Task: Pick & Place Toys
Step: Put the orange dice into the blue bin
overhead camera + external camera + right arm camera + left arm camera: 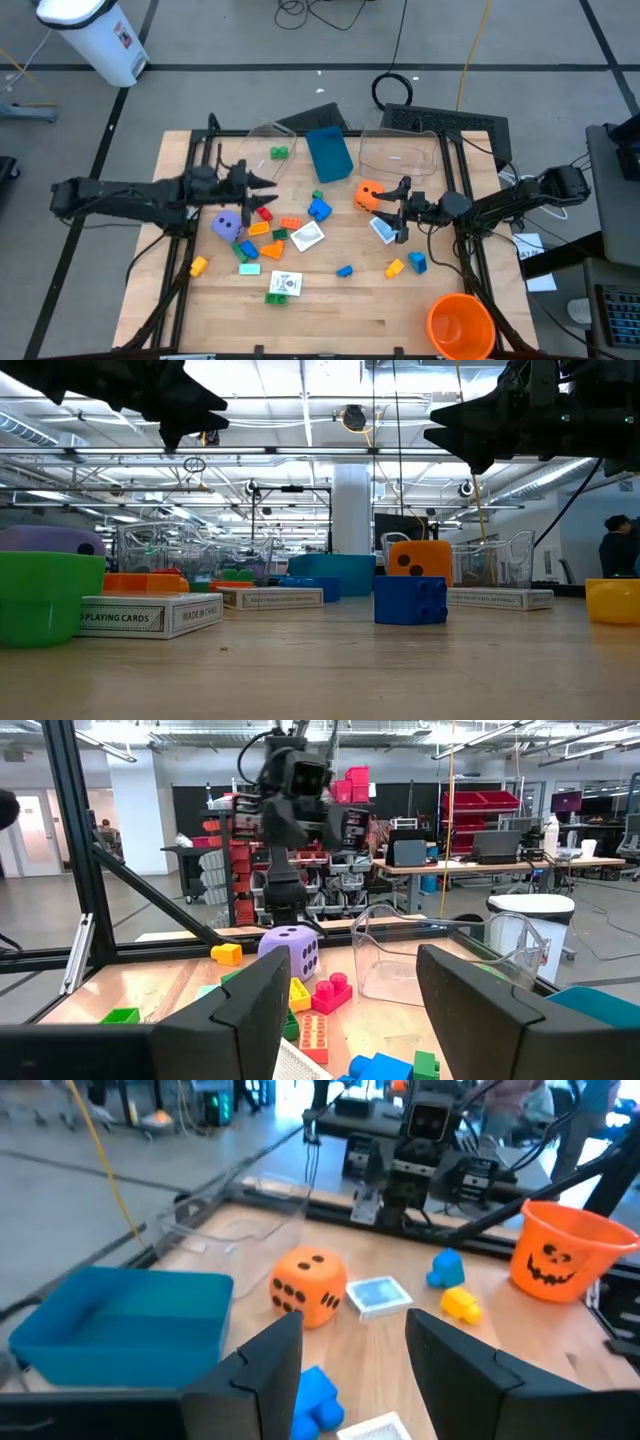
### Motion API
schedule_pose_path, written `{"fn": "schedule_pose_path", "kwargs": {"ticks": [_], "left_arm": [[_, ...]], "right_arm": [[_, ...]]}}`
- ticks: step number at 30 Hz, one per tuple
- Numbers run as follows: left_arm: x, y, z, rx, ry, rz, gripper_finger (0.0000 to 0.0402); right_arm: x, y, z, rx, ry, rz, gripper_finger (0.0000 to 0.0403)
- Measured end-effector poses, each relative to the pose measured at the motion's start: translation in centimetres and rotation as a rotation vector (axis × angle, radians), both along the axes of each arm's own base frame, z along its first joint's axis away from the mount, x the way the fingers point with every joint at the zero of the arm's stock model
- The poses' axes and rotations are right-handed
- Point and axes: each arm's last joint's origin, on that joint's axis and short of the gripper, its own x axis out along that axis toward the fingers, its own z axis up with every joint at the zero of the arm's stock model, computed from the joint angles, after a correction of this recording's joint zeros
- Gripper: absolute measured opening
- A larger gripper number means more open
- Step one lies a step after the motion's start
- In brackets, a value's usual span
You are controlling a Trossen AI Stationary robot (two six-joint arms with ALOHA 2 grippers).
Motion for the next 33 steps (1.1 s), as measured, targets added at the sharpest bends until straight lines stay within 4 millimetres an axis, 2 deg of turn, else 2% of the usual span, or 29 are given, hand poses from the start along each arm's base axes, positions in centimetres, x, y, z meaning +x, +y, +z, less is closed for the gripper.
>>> {"fn": "schedule_pose_path", "kwargs": {"ticks": [9,12,16,21,24,26,29,33], "left_arm": [[1.7,-3.8,-2.4,0.076,0.098,-0.024,0.0184],[2.5,-4.5,-3.1,0.113,0.115,-0.045,0.0184],[3.7,-4.9,-3.1,0.216,0.047,-0.056,0.0184],[5.1,-4.5,-2.6,0.406,-0.064,-0.034,0.0184],[5.6,-3.6,-2.4,0.475,-0.100,0.011,0.0184],[5.7,-2.8,-2.3,0.483,-0.102,0.046,0.0184],[5.7,-1.5,-2.3,0.469,-0.101,0.074,0.0184],[5.7,0.0,-2.2,0.461,-0.115,0.082,0.0184]], "right_arm": [[0.0,-0.1,-0.2,0.006,0.018,-0.046,0.0210],[0.1,-0.3,-0.6,0.009,0.065,-0.097,0.0210],[0.1,-0.3,-1.3,0.006,0.135,-0.107,0.0210],[0.2,-0.5,-1.2,0.166,0.101,-0.110,0.0210],[1.0,-0.6,-0.5,0.188,0.123,-0.170,0.0210],[2.1,-0.6,0.2,0.154,0.220,-0.211,0.0210],[3.9,-0.7,1.8,0.113,0.464,-0.261,0.0210],[5.1,-1.1,4.0,0.104,0.742,-0.315,0.0210]]}}
